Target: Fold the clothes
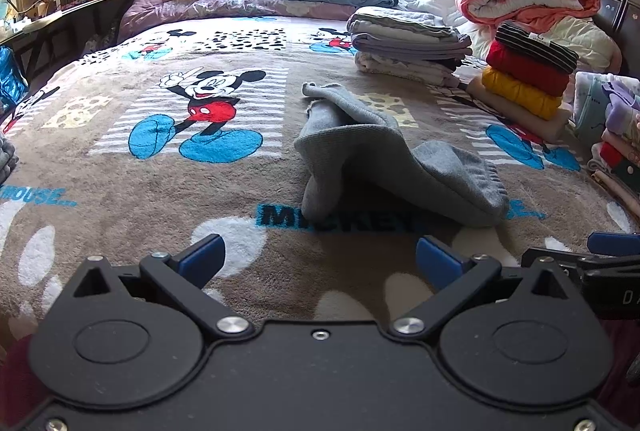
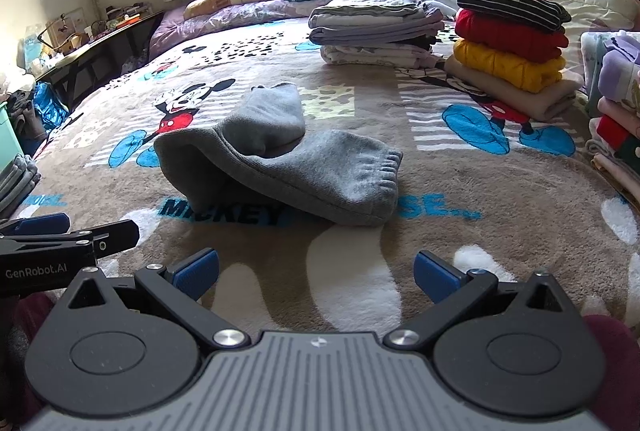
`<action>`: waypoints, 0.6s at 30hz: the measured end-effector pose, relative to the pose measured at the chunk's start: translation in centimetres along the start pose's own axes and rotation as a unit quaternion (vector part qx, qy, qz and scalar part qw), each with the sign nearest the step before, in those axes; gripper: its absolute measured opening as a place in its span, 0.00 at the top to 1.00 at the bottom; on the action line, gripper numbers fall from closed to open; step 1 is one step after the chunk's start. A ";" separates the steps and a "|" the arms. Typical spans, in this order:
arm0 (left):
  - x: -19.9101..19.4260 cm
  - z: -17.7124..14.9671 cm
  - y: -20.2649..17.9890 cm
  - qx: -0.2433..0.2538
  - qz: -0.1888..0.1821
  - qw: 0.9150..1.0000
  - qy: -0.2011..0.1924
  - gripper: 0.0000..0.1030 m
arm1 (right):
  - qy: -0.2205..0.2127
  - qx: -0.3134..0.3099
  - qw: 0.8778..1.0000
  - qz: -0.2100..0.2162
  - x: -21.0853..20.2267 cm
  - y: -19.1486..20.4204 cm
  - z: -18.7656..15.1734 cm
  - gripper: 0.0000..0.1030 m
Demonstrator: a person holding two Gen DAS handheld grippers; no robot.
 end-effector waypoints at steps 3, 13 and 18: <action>0.0 0.0 0.0 0.000 0.000 1.000 0.000 0.00 | 0.000 0.000 1.000 0.001 0.0 0.0 0.0 0.00; 0.0 0.0 0.0 0.000 -0.002 1.000 -0.001 0.00 | 0.000 0.001 1.000 0.002 0.0 0.0 0.0 0.00; 0.0 0.0 0.0 0.000 -0.002 1.000 -0.001 0.00 | 0.001 0.001 1.000 0.003 -0.1 0.1 0.0 0.00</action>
Point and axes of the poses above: each gripper's, at about its wrist camera, not at the fingertips, and x roughly the way its jaws point, y to its left, z to its top, the point moved 7 cm from there along x, roughly the way its jaws point, and after that the axes turned 12 degrees about -z, right-handed, at the moved point
